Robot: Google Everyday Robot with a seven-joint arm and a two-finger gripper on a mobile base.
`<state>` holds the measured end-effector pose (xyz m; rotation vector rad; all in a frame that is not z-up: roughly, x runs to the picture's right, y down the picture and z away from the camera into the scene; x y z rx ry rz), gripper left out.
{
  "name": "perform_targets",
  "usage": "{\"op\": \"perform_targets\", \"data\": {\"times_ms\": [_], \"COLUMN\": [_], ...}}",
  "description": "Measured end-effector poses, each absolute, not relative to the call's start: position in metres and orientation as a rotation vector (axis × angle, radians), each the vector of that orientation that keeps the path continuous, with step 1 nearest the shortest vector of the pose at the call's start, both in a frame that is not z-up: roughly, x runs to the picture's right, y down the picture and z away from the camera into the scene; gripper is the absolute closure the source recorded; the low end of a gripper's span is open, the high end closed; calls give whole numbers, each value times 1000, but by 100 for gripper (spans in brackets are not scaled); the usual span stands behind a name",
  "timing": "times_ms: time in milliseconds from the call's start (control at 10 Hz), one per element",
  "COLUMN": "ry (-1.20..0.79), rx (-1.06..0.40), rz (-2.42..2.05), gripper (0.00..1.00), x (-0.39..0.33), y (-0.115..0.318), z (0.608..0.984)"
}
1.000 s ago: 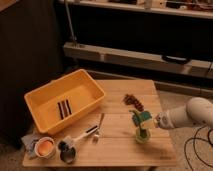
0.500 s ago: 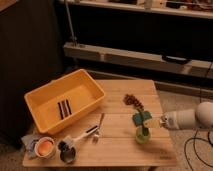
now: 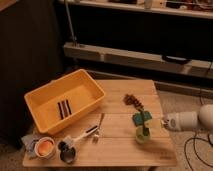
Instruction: Place pepper in plastic cup
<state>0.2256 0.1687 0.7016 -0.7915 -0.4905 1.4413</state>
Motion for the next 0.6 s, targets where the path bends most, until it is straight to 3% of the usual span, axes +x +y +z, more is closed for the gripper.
{"op": "perform_targets", "data": {"times_ms": [600], "ry": [-475], "rx": [-803], "rz": [1450], "gripper": [100], "x": [233], "y": [180], "z": [707]}}
